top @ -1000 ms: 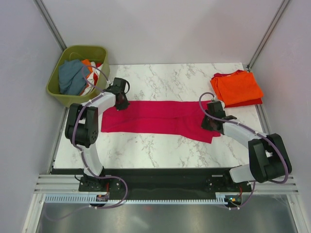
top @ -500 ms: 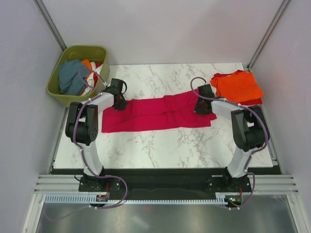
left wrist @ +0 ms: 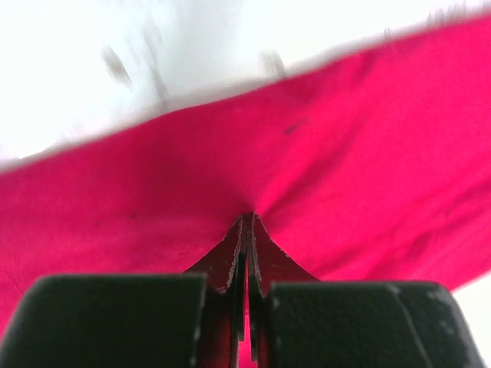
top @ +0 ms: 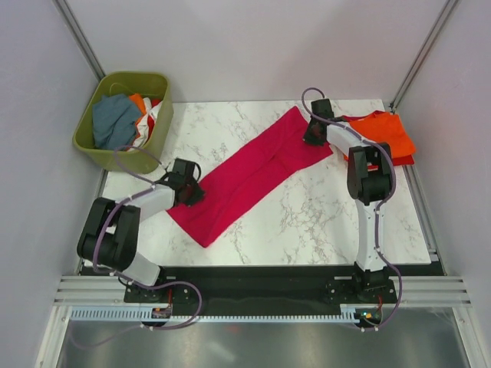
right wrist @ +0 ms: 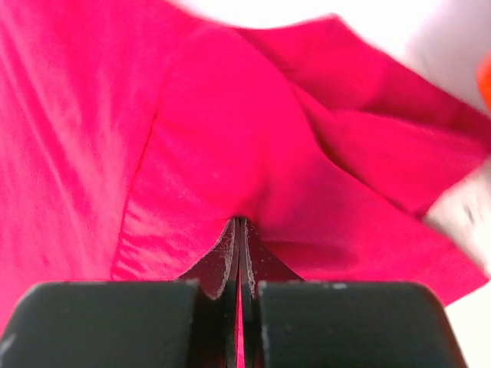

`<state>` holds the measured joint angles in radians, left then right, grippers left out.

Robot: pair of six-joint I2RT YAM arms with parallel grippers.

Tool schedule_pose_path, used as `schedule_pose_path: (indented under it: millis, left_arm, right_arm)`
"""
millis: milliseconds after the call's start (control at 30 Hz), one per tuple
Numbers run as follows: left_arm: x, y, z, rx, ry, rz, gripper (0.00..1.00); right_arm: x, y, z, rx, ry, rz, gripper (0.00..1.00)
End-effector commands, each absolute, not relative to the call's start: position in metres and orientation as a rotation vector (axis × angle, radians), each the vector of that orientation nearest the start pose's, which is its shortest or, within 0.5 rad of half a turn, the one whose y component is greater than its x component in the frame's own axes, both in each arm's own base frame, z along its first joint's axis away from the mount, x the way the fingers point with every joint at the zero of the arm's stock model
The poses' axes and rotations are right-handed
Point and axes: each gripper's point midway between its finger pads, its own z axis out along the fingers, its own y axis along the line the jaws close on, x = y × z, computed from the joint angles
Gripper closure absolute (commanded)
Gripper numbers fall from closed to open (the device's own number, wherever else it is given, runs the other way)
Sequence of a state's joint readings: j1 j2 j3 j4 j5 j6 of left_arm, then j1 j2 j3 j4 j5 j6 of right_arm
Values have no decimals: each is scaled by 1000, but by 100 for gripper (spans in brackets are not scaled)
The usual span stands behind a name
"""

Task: Fold and stack the t-shirts
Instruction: Fold the tshirt

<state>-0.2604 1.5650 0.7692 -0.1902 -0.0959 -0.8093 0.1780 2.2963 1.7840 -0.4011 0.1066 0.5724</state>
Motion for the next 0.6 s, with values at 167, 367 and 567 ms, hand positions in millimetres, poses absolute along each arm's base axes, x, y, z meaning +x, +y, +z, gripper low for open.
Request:
schedule_pose_path:
  millis: [167,367,567]
  left_arm:
    - [254,-179,27,-694,2467,-479,98]
    - [226,-220,38,-590,2466,-582,98]
    - [222,-235,145,-340,2177,-841,74]
  right_arm:
    - [568,110,-28,548,2542,170,100]
    - [582,138,-40,503,2535,204,100]
    - [585,161,-21,458,2476,241,96]
